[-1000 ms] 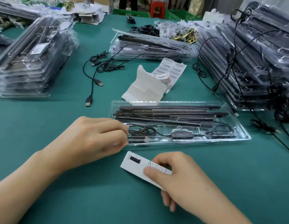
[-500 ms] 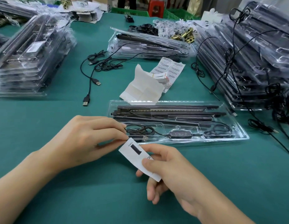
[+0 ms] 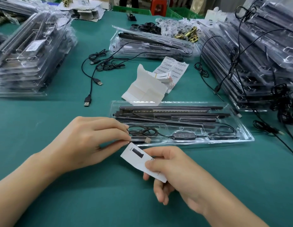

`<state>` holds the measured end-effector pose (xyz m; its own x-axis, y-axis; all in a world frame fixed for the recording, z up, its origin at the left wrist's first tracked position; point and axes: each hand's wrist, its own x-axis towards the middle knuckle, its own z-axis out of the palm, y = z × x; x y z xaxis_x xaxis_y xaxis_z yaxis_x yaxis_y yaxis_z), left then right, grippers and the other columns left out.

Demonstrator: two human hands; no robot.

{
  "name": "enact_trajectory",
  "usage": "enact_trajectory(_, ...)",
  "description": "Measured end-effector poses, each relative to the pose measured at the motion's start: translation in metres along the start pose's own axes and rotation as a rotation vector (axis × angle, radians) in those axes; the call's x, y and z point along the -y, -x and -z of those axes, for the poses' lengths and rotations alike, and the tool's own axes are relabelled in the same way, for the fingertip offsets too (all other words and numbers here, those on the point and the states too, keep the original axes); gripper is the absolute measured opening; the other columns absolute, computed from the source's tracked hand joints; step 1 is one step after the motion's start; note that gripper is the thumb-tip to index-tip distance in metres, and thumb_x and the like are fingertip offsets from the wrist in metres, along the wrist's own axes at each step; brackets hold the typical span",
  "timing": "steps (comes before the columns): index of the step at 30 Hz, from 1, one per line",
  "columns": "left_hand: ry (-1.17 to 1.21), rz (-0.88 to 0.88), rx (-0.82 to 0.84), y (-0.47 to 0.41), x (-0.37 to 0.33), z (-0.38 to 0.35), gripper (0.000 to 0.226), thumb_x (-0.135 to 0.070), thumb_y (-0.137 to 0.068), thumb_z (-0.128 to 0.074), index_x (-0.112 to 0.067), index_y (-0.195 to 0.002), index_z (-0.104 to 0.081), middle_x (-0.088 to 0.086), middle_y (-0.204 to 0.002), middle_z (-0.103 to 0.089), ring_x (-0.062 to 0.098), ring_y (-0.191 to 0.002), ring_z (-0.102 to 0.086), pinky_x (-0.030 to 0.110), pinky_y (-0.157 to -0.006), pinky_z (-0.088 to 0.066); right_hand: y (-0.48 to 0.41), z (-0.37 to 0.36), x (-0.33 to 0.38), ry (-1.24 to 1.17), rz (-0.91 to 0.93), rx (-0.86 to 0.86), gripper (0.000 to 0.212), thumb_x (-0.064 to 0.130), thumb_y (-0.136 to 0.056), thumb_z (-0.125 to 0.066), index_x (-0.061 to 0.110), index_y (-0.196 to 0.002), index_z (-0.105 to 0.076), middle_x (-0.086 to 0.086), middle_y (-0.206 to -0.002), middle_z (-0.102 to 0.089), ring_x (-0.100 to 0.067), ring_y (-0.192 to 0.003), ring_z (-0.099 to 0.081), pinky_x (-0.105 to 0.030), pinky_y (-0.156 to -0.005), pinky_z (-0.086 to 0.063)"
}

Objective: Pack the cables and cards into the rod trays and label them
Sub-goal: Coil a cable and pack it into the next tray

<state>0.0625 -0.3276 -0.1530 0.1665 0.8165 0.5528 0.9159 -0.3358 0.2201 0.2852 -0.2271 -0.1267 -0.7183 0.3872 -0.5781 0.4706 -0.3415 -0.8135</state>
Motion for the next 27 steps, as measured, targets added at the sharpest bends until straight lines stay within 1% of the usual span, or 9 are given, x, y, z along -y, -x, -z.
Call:
enact_trajectory(6,-0.004,0.001,-0.008,0.000,0.000,0.000,0.010,-0.026,-0.097,-0.071,-0.019,-0.095,-0.079,-0.009,-0.103,-0.073,0.009,-0.098,-0.073,0.029,-0.079,-0.059,-0.003,0.001,0.000,-0.026,0.034,-0.051,0.033,0.000,-0.098,-0.046,0.018,-0.105,-0.073,-0.002,-0.071,-0.065,-0.020,-0.037,-0.053,-0.023,-0.038,-0.041)
enact_trajectory(10,0.008,0.006,-0.016,-0.001,0.000,0.000,0.011,-0.025,-0.097,-0.070,-0.019,-0.094,-0.079,-0.009,-0.102,-0.074,0.006,-0.101,-0.071,0.028,-0.083,-0.058,-0.005,-0.003,-0.003,-0.060,0.053,-0.083,0.031,0.004,-0.101,-0.047,0.021,-0.109,-0.072,-0.005,-0.076,-0.068,-0.021,-0.040,-0.055,-0.024,-0.041,-0.044)
enact_trajectory(15,0.018,0.000,-0.033,0.000,0.000,-0.002,0.012,-0.025,-0.097,-0.070,-0.018,-0.093,-0.079,-0.009,-0.101,-0.073,0.006,-0.103,-0.071,0.027,-0.084,-0.058,-0.006,-0.014,-0.005,-0.064,0.071,-0.171,0.035,0.008,-0.103,-0.046,0.030,-0.102,-0.073,-0.006,-0.080,-0.070,-0.024,-0.040,-0.058,-0.026,-0.041,-0.046)
enact_trajectory(17,0.012,0.001,-0.041,0.001,0.001,-0.003,0.010,-0.024,-0.096,-0.071,-0.019,-0.092,-0.078,-0.010,-0.101,-0.073,0.006,-0.103,-0.071,0.028,-0.082,-0.059,-0.007,-0.017,-0.006,-0.029,0.077,-0.204,0.033,0.011,-0.102,-0.046,0.032,-0.100,-0.072,-0.002,-0.078,-0.071,-0.024,-0.039,-0.058,-0.026,-0.041,-0.045)
enact_trajectory(20,-0.016,-0.021,0.003,0.001,0.001,-0.003,0.006,-0.025,-0.095,-0.073,-0.021,-0.094,-0.077,-0.011,-0.103,-0.071,0.011,-0.099,-0.072,0.034,-0.074,-0.059,-0.008,-0.019,-0.007,0.025,0.088,-0.212,0.022,0.020,-0.101,-0.051,0.029,-0.099,-0.071,-0.001,-0.077,-0.073,-0.022,-0.038,-0.059,-0.025,-0.041,-0.044)
enact_trajectory(21,-0.032,-0.032,0.032,-0.001,0.001,-0.002,0.006,-0.027,-0.095,-0.072,-0.022,-0.094,-0.076,-0.010,-0.103,-0.070,0.014,-0.097,-0.071,0.035,-0.073,-0.058,-0.008,-0.019,-0.008,0.040,0.096,-0.216,0.020,0.023,-0.101,-0.053,0.027,-0.098,-0.072,-0.001,-0.077,-0.073,-0.022,-0.038,-0.059,-0.024,-0.041,-0.044)
enact_trajectory(23,-0.092,-0.031,0.099,-0.005,0.003,0.004,0.012,-0.036,-0.094,-0.073,-0.024,-0.094,-0.072,-0.009,-0.102,-0.065,0.017,-0.095,-0.065,0.036,-0.076,-0.053,-0.008,-0.017,-0.009,0.056,0.106,-0.228,0.019,0.024,-0.101,-0.054,0.026,-0.095,-0.072,-0.003,-0.076,-0.073,-0.023,-0.038,-0.059,-0.024,-0.040,-0.043)
enact_trajectory(25,-0.167,0.025,0.168,-0.008,0.005,0.014,0.024,-0.051,-0.090,-0.071,-0.027,-0.092,-0.066,-0.009,-0.100,-0.058,0.018,-0.090,-0.056,0.036,-0.075,-0.047,-0.008,-0.017,-0.011,0.055,0.109,-0.229,0.022,0.022,-0.102,-0.053,0.027,-0.092,-0.071,-0.004,-0.076,-0.073,-0.024,-0.039,-0.059,-0.025,-0.040,-0.043)
enact_trajectory(27,-0.213,0.093,0.224,-0.006,0.005,0.021,0.032,-0.062,-0.089,-0.065,-0.030,-0.087,-0.062,-0.012,-0.093,-0.052,0.016,-0.081,-0.051,0.034,-0.070,-0.044,-0.007,-0.016,-0.011,0.051,0.110,-0.220,0.024,0.021,-0.102,-0.052,0.030,-0.091,-0.071,-0.003,-0.075,-0.072,-0.024,-0.039,-0.059,-0.026,-0.041,-0.044)
